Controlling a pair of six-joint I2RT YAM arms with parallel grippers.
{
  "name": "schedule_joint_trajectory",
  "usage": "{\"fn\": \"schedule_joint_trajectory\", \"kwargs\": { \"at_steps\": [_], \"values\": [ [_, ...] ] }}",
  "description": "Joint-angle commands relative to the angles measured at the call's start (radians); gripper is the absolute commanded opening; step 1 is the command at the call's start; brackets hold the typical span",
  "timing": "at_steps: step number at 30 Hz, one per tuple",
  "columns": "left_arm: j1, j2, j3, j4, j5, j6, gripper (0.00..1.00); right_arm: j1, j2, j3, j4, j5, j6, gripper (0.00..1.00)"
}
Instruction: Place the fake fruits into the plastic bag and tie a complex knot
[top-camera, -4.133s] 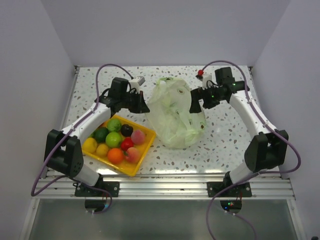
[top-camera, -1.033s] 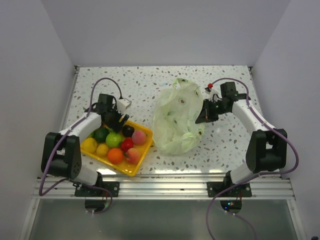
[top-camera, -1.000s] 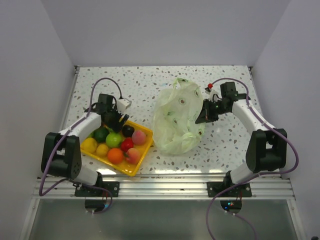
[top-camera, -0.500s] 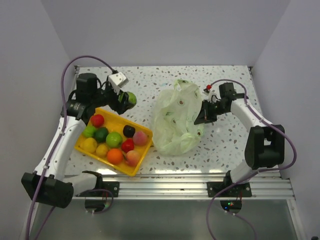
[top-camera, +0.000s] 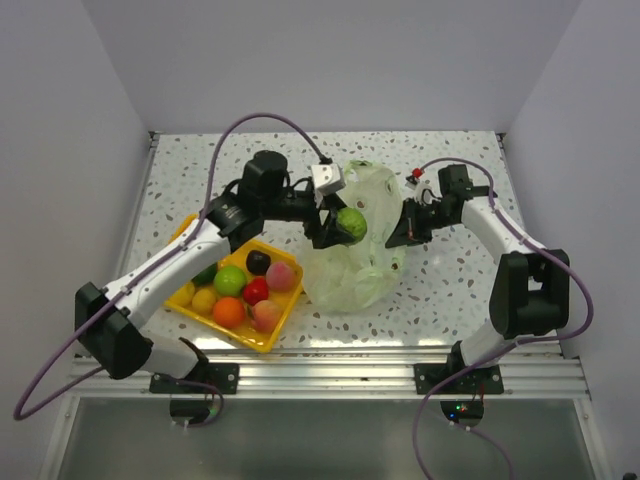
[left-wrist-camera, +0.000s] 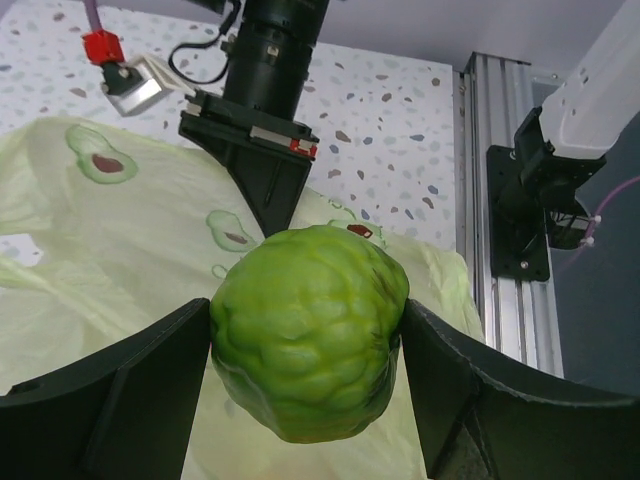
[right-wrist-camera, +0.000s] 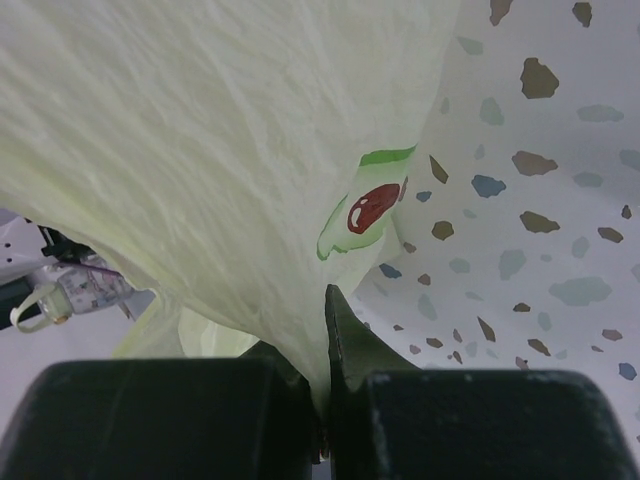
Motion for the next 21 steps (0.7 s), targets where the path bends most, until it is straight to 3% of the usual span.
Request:
{"fn": "schedule_joint_trajectory", "kwargs": {
  "at_steps": [1,5,10,14,15,21],
  "values": [
    [-0.041,0.063,0.023,0.086,-0.107,-0.046,0.40,-0.001,-0.009,0.029,0.002,-0.049,0.009,0.00],
    [-0.041,0.172,0.078,0.089,-0.250,-0.075,0.43,-0.001,0.002,0.029,-0.010,-0.087,0.007,0.00],
    [-0.039,0.235,0.141,0.043,-0.325,-0.060,0.68,-0.001,0.016,0.037,-0.015,-0.102,0.006,0.00],
    [-0.038,0.195,0.155,0.014,-0.186,-0.074,0.84,-0.001,0.047,0.048,-0.015,-0.139,0.009,0.00],
    [-0.038,0.180,0.150,0.017,-0.158,-0.081,0.98,0.001,0.062,0.051,-0.015,-0.144,0.013,0.00],
    [-0.016,0.022,0.103,0.003,-0.062,-0.100,1.00,-0.001,0.067,0.060,-0.016,-0.145,0.019,0.00]
  ]
}}
